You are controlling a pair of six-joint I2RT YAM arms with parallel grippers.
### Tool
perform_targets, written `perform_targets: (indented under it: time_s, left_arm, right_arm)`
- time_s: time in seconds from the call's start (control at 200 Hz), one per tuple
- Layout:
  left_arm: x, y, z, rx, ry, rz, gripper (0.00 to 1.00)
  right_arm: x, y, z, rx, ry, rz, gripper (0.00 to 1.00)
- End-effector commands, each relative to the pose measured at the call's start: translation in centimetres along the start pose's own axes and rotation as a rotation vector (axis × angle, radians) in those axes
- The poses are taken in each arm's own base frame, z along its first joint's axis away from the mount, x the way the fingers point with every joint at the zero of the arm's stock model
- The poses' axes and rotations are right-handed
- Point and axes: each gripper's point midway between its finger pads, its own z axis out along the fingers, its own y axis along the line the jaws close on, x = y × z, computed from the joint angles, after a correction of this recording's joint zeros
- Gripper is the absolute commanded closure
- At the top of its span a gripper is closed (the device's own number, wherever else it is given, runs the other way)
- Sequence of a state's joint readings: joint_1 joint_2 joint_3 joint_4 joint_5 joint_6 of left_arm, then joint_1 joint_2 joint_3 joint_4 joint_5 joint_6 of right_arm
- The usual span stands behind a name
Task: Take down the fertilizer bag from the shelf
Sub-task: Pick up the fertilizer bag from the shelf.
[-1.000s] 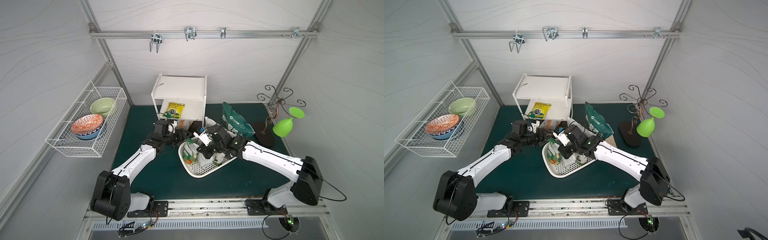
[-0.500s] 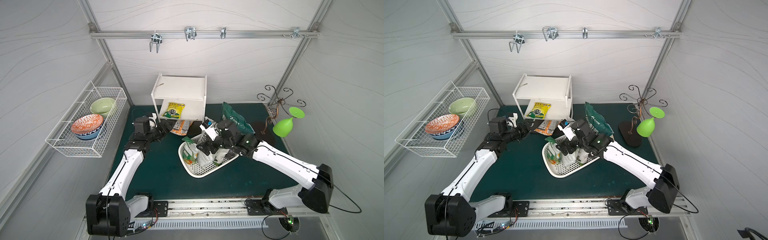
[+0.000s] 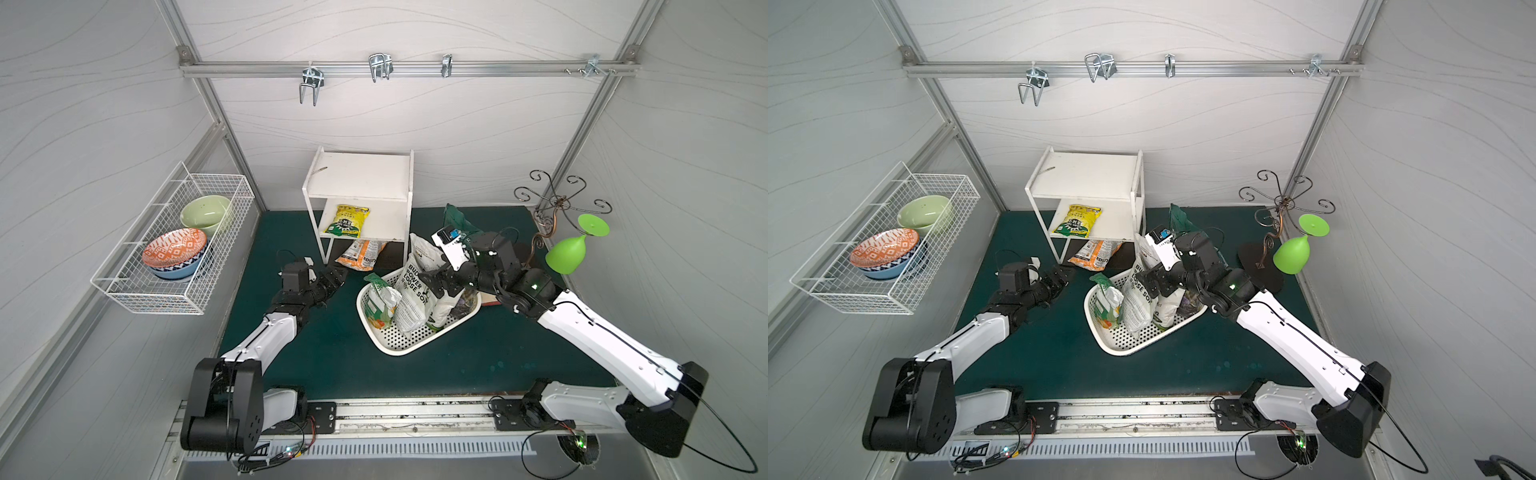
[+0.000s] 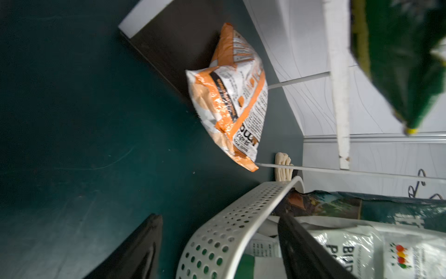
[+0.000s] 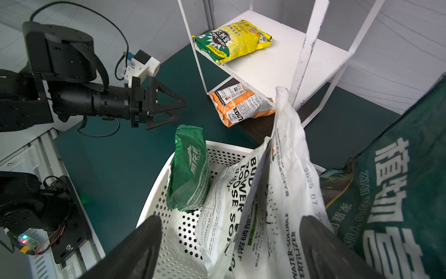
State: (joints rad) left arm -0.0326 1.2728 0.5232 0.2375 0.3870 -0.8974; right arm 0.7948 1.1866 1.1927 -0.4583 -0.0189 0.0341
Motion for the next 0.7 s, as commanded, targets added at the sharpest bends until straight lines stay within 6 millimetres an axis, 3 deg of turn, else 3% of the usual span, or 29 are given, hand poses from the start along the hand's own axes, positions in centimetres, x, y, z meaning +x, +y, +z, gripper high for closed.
perform_targets:
  time_s: [0.0,0.695]
  left_arm:
    - [-4.3,-3.6,0.1,0.137,-0.180,0.018,0.21]
    - [-7.7,-3.2,7.4,0.264,-0.264,-0.100,0.28]
  right_arm:
    - [0.9,-0.4,0.0,0.011,0.030,0.002,0.08]
    - [2.5,-1.6,0.9,0.046,0.071,-0.003,0.08]
